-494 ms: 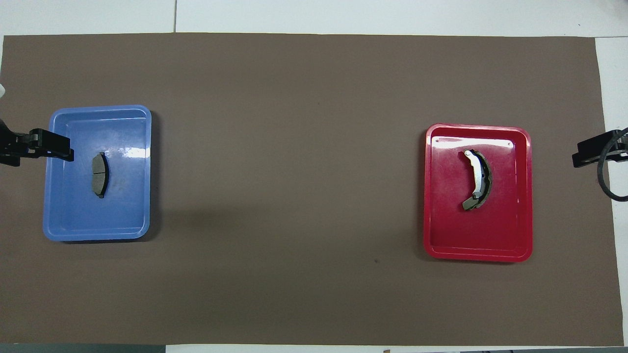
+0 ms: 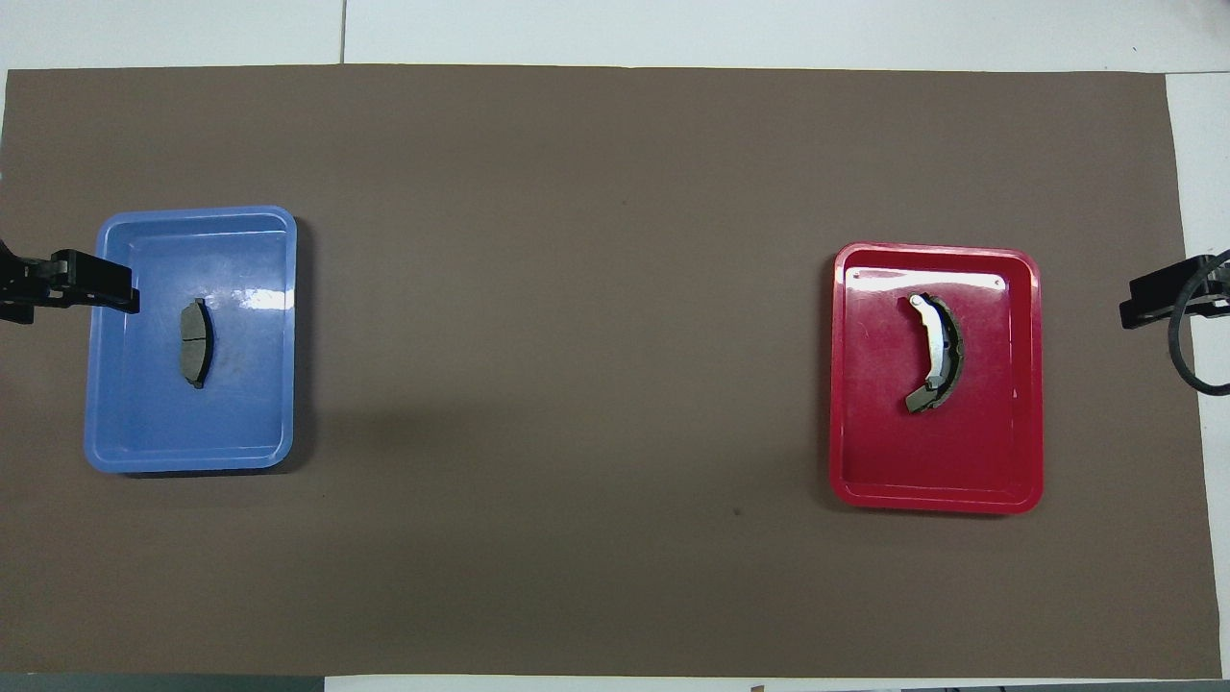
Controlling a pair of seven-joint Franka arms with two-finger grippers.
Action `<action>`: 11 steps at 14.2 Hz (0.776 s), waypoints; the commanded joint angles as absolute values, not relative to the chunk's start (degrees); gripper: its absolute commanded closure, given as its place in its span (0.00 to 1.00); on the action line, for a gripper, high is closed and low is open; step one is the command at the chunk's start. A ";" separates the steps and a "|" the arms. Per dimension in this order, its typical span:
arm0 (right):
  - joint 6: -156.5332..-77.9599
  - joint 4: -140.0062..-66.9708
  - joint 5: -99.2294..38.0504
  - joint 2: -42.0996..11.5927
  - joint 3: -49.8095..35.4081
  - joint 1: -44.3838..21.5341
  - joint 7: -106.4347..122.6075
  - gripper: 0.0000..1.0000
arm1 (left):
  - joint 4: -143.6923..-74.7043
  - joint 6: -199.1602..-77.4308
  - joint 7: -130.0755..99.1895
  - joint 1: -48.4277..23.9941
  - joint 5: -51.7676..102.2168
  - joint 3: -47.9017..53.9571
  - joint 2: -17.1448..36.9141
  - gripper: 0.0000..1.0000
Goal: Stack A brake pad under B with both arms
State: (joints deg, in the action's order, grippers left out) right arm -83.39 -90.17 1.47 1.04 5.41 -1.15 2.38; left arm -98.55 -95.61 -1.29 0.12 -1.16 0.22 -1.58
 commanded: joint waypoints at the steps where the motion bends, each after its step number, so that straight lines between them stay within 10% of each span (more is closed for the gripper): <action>1: -84.81 -91.84 1.58 2.11 5.10 -0.97 3.43 0.01 | -100.11 -97.03 -1.32 0.26 -1.41 0.26 -3.08 0.00; 11: -114.04 -113.96 0.79 1.24 5.01 -3.34 3.51 0.01 | -100.20 -97.11 -1.32 0.26 -1.41 0.18 -3.08 0.00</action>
State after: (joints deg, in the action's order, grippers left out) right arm -107.88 -107.66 1.31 0.89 5.18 -3.69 2.38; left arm -98.55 -95.80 -1.29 0.17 -1.16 0.24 -1.59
